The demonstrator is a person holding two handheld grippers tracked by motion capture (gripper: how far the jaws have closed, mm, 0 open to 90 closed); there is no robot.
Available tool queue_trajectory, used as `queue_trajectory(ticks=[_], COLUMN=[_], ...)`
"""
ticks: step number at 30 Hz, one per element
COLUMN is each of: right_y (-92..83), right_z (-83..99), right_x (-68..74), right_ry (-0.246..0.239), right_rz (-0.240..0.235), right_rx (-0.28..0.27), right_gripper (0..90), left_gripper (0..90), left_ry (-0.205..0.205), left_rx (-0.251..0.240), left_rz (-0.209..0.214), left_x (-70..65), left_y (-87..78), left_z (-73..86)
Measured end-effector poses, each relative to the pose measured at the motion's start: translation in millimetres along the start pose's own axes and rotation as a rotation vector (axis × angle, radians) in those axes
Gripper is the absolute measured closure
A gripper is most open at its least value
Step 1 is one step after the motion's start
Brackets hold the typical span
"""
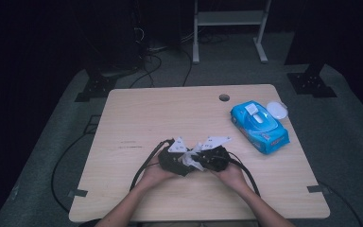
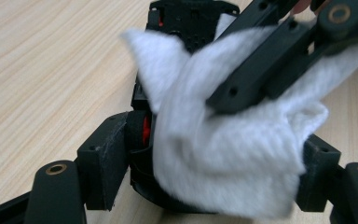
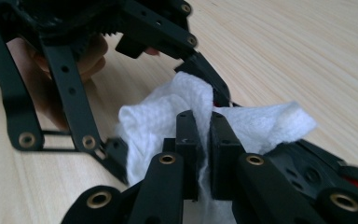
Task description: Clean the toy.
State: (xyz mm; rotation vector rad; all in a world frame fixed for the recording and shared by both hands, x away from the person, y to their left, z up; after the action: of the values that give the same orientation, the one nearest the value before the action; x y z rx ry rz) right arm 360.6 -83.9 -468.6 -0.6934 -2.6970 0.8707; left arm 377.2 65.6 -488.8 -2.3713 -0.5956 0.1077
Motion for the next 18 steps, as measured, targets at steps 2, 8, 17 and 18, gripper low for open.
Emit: queue_trajectory(ticks=[2, 8, 17, 18], right_y=[1.8, -9.5, -27.0, -28.8], right_z=[-1.4, 6.1, 18.3, 17.1], right_x=[-2.4, -23.8, -34.9, -34.4], right_ry=[-0.001, 0.032, 0.059, 0.060], right_rz=[0.004, 0.087, 0.117, 0.128], right_rx=[0.004, 0.013, 0.026, 0.018], right_gripper=[83.6, 83.6, 75.3, 74.6], left_gripper=[25.5, 25.5, 25.5, 25.5], left_ry=[-0.008, -0.011, 0.004, 0.002], left_rx=[-0.002, -0.007, -0.011, -0.011], left_rz=[0.002, 0.002, -0.002, -0.002], left_x=[0.2, 0.3, 1.5, 1.5], left_y=[-0.2, -0.5, -2.6, -2.5], left_z=[0.7, 1.0, -1.0, -0.8])
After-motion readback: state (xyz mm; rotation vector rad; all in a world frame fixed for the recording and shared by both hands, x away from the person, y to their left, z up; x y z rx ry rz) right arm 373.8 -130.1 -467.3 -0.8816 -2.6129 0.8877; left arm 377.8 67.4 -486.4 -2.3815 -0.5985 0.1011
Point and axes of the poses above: each handheld gripper's, and its own axes: y roughly forward along the jaws, z roughly out of its underside, x roughly to its left, the point moved 3 cm from there along y, roughly forward along the jaws, and after that the axes turned 5 degrees about -z, right-handed, at the moved point
